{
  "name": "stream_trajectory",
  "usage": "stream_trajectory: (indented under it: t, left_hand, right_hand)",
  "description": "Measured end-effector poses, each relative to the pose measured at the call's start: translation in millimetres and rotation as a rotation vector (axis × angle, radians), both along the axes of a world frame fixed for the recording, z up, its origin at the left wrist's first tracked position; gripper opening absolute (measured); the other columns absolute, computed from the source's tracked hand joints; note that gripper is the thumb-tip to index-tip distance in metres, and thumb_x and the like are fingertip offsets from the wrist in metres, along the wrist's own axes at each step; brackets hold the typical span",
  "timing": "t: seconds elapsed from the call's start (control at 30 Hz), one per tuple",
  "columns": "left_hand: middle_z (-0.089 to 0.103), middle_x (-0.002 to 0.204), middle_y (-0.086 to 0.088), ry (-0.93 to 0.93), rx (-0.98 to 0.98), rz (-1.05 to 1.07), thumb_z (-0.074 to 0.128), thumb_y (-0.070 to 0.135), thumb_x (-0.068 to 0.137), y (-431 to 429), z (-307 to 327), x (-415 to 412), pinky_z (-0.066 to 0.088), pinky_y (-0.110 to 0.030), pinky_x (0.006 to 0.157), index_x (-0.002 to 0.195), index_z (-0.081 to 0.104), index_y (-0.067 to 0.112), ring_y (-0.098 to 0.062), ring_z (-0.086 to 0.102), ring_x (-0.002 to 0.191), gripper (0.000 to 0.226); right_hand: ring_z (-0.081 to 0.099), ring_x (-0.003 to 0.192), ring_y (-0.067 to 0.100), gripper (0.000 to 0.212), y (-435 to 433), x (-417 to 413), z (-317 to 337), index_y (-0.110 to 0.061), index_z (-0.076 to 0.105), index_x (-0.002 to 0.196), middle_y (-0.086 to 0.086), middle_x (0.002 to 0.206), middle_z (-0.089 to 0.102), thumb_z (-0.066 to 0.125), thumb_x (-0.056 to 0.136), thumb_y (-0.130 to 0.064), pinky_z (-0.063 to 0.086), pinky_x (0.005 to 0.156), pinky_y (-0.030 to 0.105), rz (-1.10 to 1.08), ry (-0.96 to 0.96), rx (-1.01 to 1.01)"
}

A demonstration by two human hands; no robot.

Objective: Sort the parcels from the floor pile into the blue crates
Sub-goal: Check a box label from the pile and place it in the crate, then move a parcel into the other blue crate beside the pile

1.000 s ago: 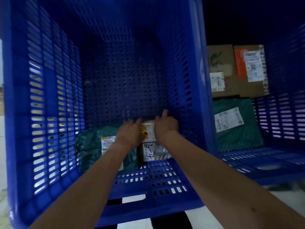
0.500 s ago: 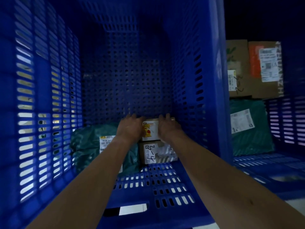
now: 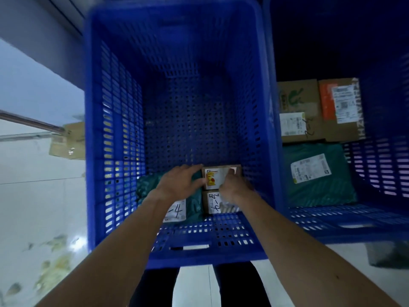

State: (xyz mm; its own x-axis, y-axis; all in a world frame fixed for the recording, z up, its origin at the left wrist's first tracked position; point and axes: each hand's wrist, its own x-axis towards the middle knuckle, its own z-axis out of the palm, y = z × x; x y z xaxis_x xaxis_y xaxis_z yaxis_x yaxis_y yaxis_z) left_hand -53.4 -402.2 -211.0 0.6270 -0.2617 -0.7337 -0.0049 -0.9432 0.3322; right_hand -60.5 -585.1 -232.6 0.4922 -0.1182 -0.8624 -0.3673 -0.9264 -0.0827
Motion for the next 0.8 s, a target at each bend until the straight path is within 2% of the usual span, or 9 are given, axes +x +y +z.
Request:
stream_trajectory:
  t: [0.1, 0.17, 0.23, 0.3, 0.4, 0.5, 0.57, 0.73, 0.8]
  left_hand:
    - [0.038, 0.159, -0.008, 0.033, -0.002, 0.033, 0.034, 0.065, 0.100, -2.8, 45.6, -3.7, 0.034, -0.043, 0.115, 0.159, 0.024, 0.035, -0.030, 0.038, 0.143, 0.067]
    - [0.040, 0.158, -0.007, 0.059, -0.030, 0.116, 0.034, 0.067, 0.099, -7.2, 75.1, -8.7, 0.036, -0.044, 0.114, 0.158, 0.027, 0.037, -0.029, 0.040, 0.142, 0.066]
    - [0.044, 0.156, -0.004, 0.059, -0.088, 0.207, 0.037, 0.067, 0.098, -13.3, 104.2, -16.3, 0.041, -0.043, 0.110, 0.154, 0.033, 0.038, -0.027, 0.047, 0.136, 0.063]
    - [0.046, 0.155, 0.000, 0.056, -0.155, 0.287, 0.039, 0.066, 0.098, -15.7, 137.6, -24.0, 0.046, -0.041, 0.105, 0.152, 0.037, 0.041, -0.025, 0.055, 0.128, 0.060]
    - [0.046, 0.155, 0.001, 0.013, -0.199, 0.340, 0.038, 0.064, 0.100, -15.9, 189.8, -28.6, 0.045, -0.036, 0.100, 0.153, 0.037, 0.038, -0.024, 0.056, 0.126, 0.059]
    - [0.048, 0.152, 0.001, -0.028, -0.218, 0.421, 0.038, 0.064, 0.100, -5.2, 233.7, -28.4, 0.044, -0.036, 0.102, 0.154, 0.036, 0.036, -0.023, 0.053, 0.129, 0.061]
    - [0.051, 0.148, 0.001, -0.015, -0.257, 0.557, 0.039, 0.066, 0.099, 5.9, 256.1, -31.7, 0.044, -0.038, 0.105, 0.154, 0.036, 0.037, -0.023, 0.053, 0.129, 0.063]
    - [0.057, 0.142, -0.002, -0.057, -0.344, 0.725, 0.039, 0.068, 0.097, 37.2, 297.5, -45.9, 0.041, -0.041, 0.110, 0.153, 0.039, 0.033, -0.024, 0.054, 0.128, 0.066]
    - [0.059, 0.140, -0.001, -0.070, -0.351, 0.752, 0.040, 0.066, 0.099, 55.8, 306.2, -53.9, 0.041, -0.038, 0.109, 0.152, 0.042, 0.031, -0.023, 0.054, 0.127, 0.064]
  right_hand:
    - [0.050, 0.130, 0.037, 0.077, 0.1, -11.0, 32.8, -0.009, 0.019, 0.158, 0.013, 0.167, 0.008, 0.052, 0.094, -0.036, 0.053, 0.094, 0.042, -0.153, 0.082, 0.115]
    - [0.059, 0.108, 0.033, 0.073, 2.9, -20.2, 58.6, -0.006, 0.029, 0.150, 0.018, 0.152, 0.036, 0.051, 0.090, -0.040, 0.052, 0.072, 0.036, -0.308, 0.124, 0.205]
    - [0.055, 0.073, 0.021, 0.045, 5.4, -27.8, 89.6, -0.003, 0.045, 0.127, 0.015, 0.109, 0.057, 0.052, 0.094, -0.033, 0.041, 0.055, 0.031, -0.374, 0.126, 0.283]
    - [0.037, 0.053, 0.013, 0.017, 6.3, -30.2, 123.5, -0.011, 0.050, 0.089, 0.002, 0.069, 0.044, 0.054, 0.098, -0.025, 0.034, 0.049, 0.030, -0.353, 0.102, 0.340]
    - [0.046, 0.062, 0.009, 0.026, -0.8, -25.1, 172.0, -0.023, 0.050, 0.075, -0.003, 0.074, 0.051, 0.055, 0.100, -0.028, 0.048, 0.072, 0.032, -0.312, 0.038, 0.380]
    - [0.052, 0.069, 0.010, 0.028, -9.8, -18.0, 208.7, -0.025, 0.051, 0.075, -0.002, 0.081, 0.055, 0.052, 0.102, -0.024, 0.053, 0.076, 0.026, -0.267, -0.008, 0.399]
    - [0.056, 0.072, 0.016, 0.027, -9.0, -15.6, 227.7, -0.021, 0.054, 0.075, 0.003, 0.081, 0.059, 0.052, 0.102, -0.022, 0.056, 0.087, 0.038, -0.303, -0.013, 0.387]
    - [0.052, 0.061, 0.020, 0.024, 18.9, -14.2, 257.5, 0.002, 0.064, 0.101, 0.009, 0.075, 0.055, 0.052, 0.103, -0.019, 0.051, 0.061, 0.033, -0.207, 0.017, 0.358]
    - [0.054, 0.064, 0.021, 0.022, 36.2, -16.1, 264.4, -0.002, 0.061, 0.107, 0.009, 0.079, 0.057, 0.052, 0.103, -0.022, 0.051, 0.063, 0.034, -0.188, 0.020, 0.353]
